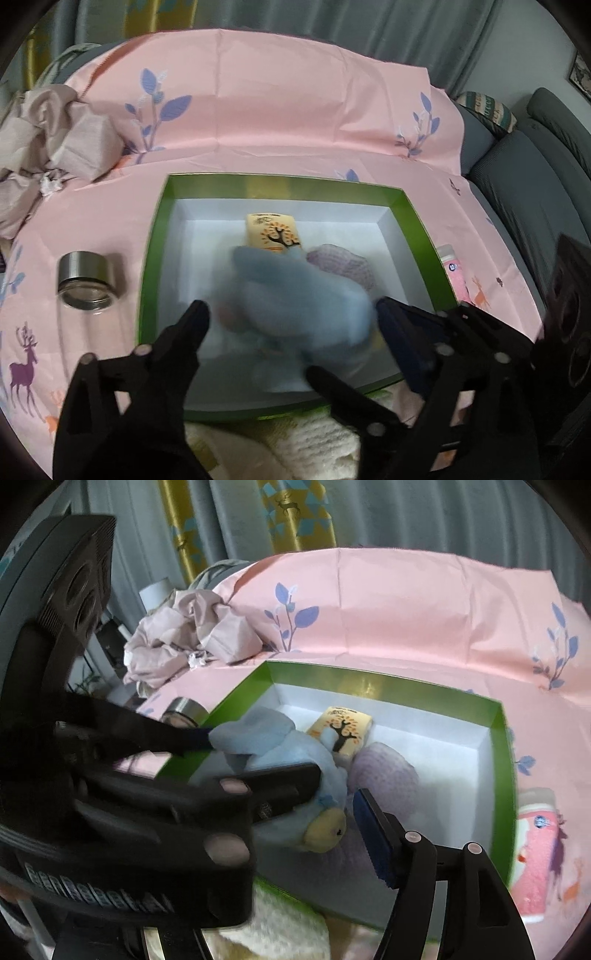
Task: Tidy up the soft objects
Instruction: 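Lower the bunny into the green box and open the right gripper, then move the right gripper to the yellow towel edge and grasp it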
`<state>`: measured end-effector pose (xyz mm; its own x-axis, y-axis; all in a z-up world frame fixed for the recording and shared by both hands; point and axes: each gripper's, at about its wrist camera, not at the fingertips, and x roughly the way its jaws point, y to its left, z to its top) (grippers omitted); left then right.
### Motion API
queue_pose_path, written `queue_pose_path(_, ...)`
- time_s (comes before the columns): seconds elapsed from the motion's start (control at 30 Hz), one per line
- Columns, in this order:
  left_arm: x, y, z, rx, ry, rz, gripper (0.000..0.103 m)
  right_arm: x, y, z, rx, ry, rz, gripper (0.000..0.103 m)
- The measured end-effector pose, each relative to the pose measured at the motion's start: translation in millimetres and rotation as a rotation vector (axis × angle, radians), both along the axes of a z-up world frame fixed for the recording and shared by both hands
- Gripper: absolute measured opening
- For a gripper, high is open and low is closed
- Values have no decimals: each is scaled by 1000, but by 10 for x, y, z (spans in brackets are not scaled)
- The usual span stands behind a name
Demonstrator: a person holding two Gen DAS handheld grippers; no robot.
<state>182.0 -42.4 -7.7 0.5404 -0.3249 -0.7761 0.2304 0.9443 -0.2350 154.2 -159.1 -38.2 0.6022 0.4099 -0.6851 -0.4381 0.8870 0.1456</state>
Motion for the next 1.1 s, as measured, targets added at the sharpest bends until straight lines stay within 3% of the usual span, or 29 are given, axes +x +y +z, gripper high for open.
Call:
queue_pose_path(0.3, -339, 293, 165, 2, -9, 59, 102, -559, -405, 126, -12, -44, -42, 69)
queue_pose_path(0.73, -1038, 713, 378, 57, -103, 137, 102, -1107, -876, 105, 32, -23, -151, 70)
queue_pose_path(0.9, -1315, 835, 310, 73, -118, 158, 102, -1183, -868, 79, 64, -16, -156, 70)
queue_pose_path(1.1, -1583, 867, 9, 72, -80, 171, 102, -1250, -777, -65, 79, 15, -141, 70)
